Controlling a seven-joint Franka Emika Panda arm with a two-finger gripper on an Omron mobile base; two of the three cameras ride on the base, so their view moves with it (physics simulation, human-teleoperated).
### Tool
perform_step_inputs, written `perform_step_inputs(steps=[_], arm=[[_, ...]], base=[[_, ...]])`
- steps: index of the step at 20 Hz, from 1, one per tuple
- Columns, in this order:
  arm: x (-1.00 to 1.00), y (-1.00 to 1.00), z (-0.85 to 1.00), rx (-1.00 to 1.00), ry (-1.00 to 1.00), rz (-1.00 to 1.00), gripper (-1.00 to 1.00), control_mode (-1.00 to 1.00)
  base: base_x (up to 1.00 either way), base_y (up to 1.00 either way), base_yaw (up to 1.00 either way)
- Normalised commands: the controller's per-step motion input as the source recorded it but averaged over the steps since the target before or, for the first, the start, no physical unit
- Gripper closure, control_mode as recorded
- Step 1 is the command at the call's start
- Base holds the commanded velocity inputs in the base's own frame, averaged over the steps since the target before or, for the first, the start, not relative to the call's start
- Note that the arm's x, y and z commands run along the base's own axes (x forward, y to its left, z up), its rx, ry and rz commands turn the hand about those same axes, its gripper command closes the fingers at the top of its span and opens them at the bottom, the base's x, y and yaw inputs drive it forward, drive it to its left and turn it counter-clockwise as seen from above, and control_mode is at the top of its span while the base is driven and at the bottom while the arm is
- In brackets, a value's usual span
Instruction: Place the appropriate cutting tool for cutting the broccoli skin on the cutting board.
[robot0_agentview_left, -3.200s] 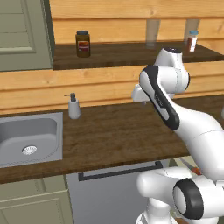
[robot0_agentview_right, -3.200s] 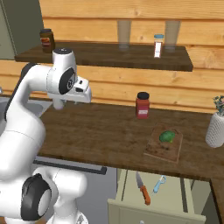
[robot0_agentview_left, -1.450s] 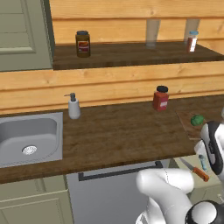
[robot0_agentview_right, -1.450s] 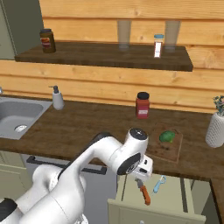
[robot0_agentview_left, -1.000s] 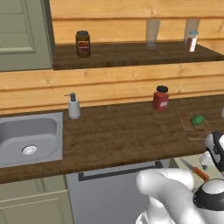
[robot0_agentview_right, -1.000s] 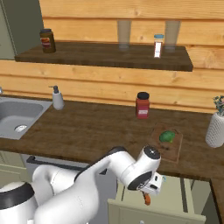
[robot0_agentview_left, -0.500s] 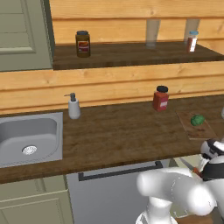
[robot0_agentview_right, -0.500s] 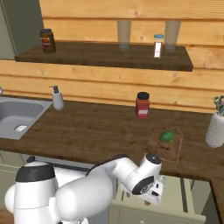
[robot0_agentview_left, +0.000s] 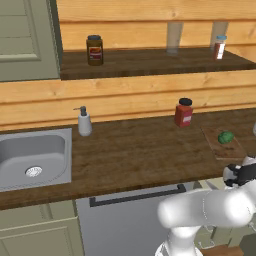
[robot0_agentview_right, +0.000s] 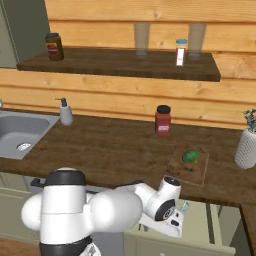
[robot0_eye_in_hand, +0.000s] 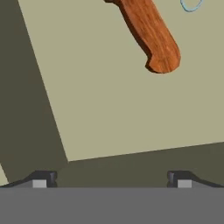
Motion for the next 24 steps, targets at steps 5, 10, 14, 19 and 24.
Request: perform_step_inputs(steps=[5,10,14,19,24], arm=[[-0.4,0.0,-0.09,0.0,0.03,0.0,-1.0,-1.0],[-0.53,-0.05,-0.05,0.0,0.06,0.0,-1.0,-1.0],[-0.54,-0.02,0.0,0.0,0.09,0.0,-1.0,-1.0],[-0.48,0.0,0.0,0.0,0.12,0.0,-1.0,-1.0],[-0.38,0.0,0.0,0.0,0.13,0.0,-1.0,-1.0]], base=[[0.0,0.0,0.0],[0.0,0.0,0.0],[0.0,0.0,0.0],[0.0,0.0,0.0],[0.0,0.0,0.0]])
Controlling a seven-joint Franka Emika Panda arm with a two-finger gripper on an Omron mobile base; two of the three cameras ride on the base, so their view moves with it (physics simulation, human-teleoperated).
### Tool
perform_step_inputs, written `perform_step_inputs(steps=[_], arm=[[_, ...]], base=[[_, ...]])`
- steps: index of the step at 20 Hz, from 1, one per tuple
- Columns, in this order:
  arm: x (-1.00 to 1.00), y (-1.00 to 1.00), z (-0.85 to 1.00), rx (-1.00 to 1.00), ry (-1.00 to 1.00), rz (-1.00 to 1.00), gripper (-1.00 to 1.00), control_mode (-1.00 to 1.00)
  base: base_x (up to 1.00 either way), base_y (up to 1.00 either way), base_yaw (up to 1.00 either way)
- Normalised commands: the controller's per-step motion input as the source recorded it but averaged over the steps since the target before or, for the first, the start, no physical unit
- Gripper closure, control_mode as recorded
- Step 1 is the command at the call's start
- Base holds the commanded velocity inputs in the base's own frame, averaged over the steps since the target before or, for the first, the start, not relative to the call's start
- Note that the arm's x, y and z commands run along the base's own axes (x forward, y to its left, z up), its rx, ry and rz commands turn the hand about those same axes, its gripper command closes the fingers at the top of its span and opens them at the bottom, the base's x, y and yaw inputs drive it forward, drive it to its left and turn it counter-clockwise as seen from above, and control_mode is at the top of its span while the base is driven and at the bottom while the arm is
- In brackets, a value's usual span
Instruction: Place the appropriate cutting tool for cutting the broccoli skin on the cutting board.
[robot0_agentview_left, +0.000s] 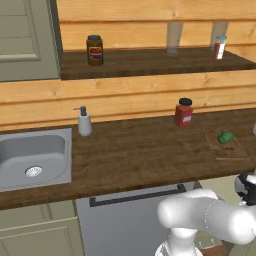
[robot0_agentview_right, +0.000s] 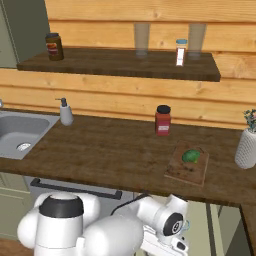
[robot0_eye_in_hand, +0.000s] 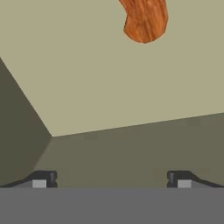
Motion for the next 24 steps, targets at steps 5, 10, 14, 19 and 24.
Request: perform_step_inputs(steps=[5,10,14,19,24], arm=[[0.07,-0.06,0.02,0.0,0.03,0.0,-1.0,-1.0],[0.47,-0.11,0.0,0.0,-0.04,0.03,-1.0,-1.0],[0.54,-0.15,0.0,0.0,-0.03,0.06,-1.0,-1.0],[0.51,-0.13,-0.06,0.0,0.0,0.11,-1.0,-1.0],[0.39,-0.01,-0.24,0.0,0.0,0.13,-1.0,-1.0]], base=[[0.0,0.0,0.0],[0.0,0.0,0.0],[0.0,0.0,0.0],[0.0,0.0,0.0],[0.0,0.0,0.0]])
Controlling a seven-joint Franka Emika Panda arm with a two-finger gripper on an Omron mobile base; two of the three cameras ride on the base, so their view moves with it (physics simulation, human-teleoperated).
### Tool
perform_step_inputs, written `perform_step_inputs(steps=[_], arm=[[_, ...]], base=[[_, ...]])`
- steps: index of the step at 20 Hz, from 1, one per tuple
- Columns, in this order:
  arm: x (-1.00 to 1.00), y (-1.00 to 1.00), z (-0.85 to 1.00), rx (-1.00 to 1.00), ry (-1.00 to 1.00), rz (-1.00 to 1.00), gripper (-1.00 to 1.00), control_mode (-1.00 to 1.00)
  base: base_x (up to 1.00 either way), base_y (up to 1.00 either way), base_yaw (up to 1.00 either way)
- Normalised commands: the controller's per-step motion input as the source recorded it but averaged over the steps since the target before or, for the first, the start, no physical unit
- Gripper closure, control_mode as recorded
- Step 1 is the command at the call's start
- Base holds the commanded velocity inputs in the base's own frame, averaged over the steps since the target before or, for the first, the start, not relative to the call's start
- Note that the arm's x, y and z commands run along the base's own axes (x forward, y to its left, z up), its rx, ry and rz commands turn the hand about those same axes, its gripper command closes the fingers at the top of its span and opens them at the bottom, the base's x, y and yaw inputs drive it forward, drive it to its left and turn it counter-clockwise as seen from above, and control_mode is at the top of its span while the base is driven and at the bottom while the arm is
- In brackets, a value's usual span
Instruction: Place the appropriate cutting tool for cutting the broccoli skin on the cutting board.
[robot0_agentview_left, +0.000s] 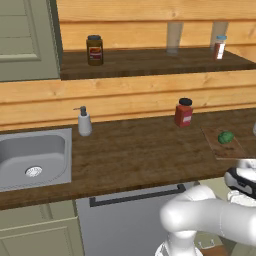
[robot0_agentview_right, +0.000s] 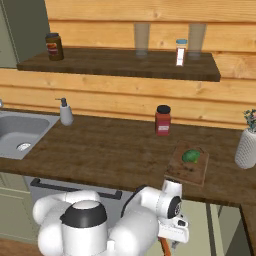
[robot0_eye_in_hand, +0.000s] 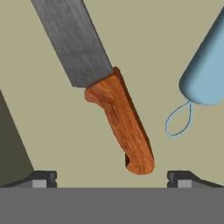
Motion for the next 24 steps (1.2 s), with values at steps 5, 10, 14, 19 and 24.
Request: perform_step_inputs(steps=[5,10,14,19,24], arm=[[0.3,-0.02,-0.27,0.04,-0.01,0.14,-1.0,-1.0],[0.18,-0.08,-0.35,0.08,-0.02,0.14,-1.0,-1.0],[0.12,-0.05,-0.41,0.09,0.0,0.13,-1.0,-1.0],[-0.01,0.0,-0.54,0.04,0.0,0.13,1.0,-1.0],[-0.02,0.0,-0.39,0.04,0.0,0.11,1.0,-1.0]], base=[[0.0,0.0,0.0],[0.0,0.0,0.0],[0.0,0.0,0.0],[0.0,0.0,0.0],[0.0,0.0,0.0]])
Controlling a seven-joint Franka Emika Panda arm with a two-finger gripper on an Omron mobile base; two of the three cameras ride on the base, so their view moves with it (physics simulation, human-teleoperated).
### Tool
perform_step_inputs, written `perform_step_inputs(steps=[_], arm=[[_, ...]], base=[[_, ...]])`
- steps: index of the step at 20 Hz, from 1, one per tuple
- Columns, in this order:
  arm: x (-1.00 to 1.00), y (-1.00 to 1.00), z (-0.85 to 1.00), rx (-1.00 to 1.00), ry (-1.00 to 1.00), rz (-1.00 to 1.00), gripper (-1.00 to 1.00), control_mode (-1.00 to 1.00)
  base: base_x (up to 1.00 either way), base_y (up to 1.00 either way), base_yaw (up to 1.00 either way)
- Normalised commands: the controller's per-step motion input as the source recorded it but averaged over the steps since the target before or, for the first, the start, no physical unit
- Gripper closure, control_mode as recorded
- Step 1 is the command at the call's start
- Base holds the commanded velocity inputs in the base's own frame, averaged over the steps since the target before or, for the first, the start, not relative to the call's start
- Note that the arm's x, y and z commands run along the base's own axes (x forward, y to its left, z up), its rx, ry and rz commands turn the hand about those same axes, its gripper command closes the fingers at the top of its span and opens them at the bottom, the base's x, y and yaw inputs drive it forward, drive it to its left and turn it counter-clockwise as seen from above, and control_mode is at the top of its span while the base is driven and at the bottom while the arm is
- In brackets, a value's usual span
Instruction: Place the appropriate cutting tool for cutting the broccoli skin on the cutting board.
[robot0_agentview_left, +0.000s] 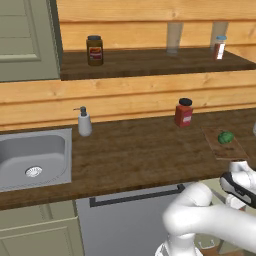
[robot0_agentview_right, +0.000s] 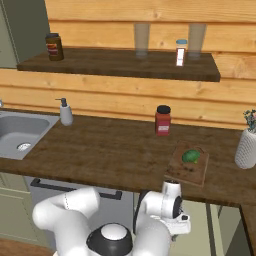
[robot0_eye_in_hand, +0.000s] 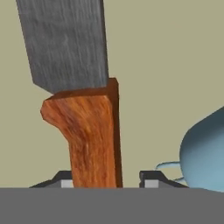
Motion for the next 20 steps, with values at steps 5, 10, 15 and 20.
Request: perform_step_inputs(steps=[5,10,15,20], arm=[[-0.18,0.0,-0.01,0.05,0.0,0.11,1.0,-1.0],[-0.32,0.0,0.4,0.0,0.0,0.15,1.0,-1.0],[-0.34,0.0,0.62,0.0,-0.02,0.25,1.0,-1.0],[-0.52,0.0,0.82,0.0,-0.02,0.28,1.0,-1.0]], base=[[0.0,0.0,0.0],[0.0,0.0,0.0],[0.0,0.0,0.0],[0.0,0.0,0.0]])
